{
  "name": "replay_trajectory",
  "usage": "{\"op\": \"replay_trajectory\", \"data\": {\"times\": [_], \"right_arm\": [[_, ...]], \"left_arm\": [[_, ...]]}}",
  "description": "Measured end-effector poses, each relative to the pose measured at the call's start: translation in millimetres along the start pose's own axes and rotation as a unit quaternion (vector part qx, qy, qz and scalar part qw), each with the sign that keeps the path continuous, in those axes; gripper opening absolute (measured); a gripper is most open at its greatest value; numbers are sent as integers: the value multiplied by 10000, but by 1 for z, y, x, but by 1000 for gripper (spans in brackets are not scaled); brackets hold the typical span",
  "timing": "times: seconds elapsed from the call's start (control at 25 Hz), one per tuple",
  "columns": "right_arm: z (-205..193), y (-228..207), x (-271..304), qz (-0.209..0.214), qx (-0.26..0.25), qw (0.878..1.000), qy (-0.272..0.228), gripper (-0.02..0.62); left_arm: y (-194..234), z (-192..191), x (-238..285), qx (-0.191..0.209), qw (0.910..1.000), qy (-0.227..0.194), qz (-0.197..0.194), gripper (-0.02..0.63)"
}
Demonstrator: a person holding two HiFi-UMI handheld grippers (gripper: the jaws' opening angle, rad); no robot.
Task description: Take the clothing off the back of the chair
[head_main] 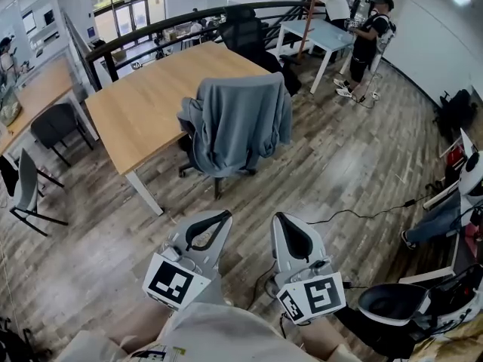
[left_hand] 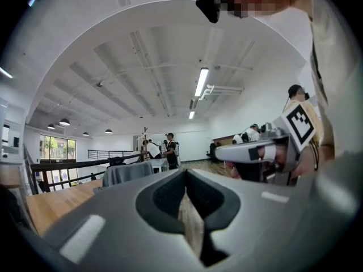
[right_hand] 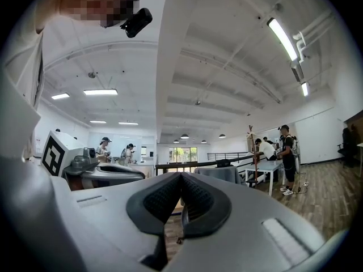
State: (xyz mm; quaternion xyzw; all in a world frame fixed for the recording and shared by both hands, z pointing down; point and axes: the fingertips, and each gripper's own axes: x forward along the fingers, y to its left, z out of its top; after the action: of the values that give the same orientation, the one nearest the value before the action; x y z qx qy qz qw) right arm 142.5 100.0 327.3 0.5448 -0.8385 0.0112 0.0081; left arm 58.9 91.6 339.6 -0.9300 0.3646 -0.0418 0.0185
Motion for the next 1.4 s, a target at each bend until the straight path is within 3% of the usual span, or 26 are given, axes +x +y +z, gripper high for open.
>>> {"op": "replay_trajectory", "data": {"times": [0.64, 0.88, 1.4], "right_arm": [[9, -60, 156, -281, -65, 9996, 62, 2], [12, -79, 207, -584, -206, 9980, 140, 3], [7, -99, 257, -492, -207, 9983, 217, 3]], "left_arm": [[131, -3, 110, -33, 9997, 25, -230, 2], [178, -4, 142, 38, 9995, -5, -313, 2], [215, -8, 175, 69, 9999, -18, -150, 2]]}}
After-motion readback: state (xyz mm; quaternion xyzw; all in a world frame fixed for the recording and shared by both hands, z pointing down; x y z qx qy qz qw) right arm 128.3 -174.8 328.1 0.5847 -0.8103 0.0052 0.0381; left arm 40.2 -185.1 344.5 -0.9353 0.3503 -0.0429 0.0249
